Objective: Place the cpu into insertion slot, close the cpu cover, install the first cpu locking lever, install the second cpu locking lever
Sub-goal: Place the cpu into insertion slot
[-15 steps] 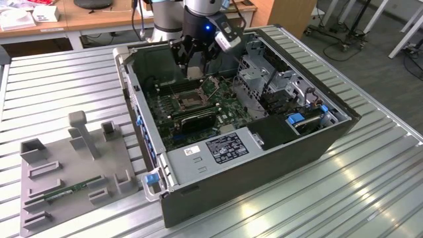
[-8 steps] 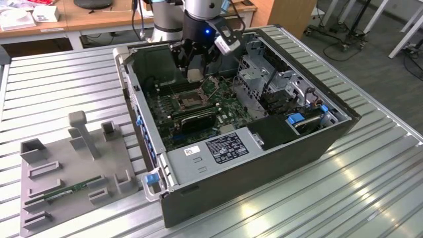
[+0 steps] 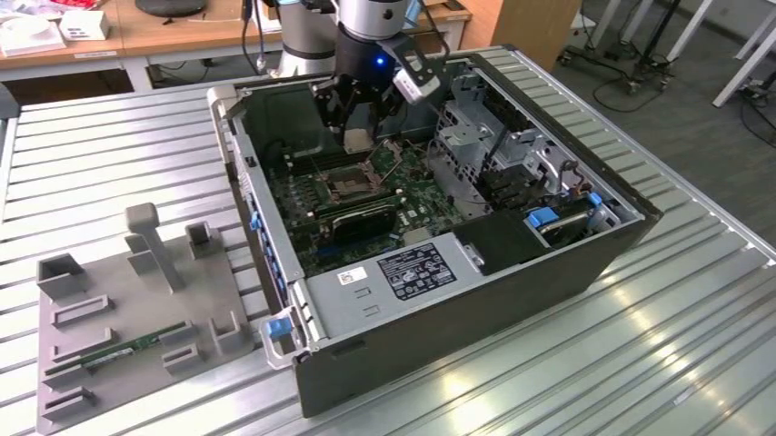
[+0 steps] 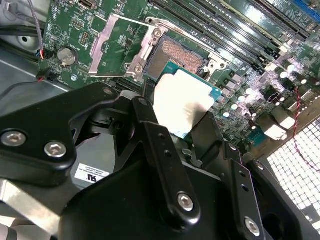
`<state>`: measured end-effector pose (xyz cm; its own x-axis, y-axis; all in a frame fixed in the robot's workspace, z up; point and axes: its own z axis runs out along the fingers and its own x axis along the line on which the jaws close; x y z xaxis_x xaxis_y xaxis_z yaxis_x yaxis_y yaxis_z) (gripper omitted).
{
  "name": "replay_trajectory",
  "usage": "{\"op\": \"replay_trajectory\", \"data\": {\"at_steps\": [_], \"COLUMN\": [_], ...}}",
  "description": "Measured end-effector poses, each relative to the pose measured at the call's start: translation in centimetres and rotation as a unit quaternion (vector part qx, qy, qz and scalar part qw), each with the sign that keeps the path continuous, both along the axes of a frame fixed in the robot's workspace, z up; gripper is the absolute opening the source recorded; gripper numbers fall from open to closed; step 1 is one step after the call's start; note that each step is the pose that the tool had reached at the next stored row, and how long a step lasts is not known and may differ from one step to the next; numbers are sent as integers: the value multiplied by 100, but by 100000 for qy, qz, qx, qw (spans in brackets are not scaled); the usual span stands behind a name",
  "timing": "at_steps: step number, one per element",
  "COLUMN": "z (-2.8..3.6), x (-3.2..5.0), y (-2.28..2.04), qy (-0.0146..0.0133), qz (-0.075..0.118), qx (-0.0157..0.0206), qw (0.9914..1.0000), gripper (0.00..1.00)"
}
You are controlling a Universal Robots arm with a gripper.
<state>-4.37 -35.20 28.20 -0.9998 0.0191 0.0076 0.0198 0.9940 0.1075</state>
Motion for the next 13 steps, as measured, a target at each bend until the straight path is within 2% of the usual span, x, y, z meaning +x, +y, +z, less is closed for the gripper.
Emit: {"op": "replay_trajectory", "data": {"at_steps": [4, 7, 10, 13], "z": [-3, -12, -24, -37], "x": [0, 0, 0, 0], "y": [0, 0, 0, 0], "qy": [-11, -9, -4, -5], "qz": [-232, -2497, -5269, -7953], "qx": [11, 15, 11, 9], "qw": [100000, 99969, 99861, 99683], "gripper": [54, 54, 54, 54]}}
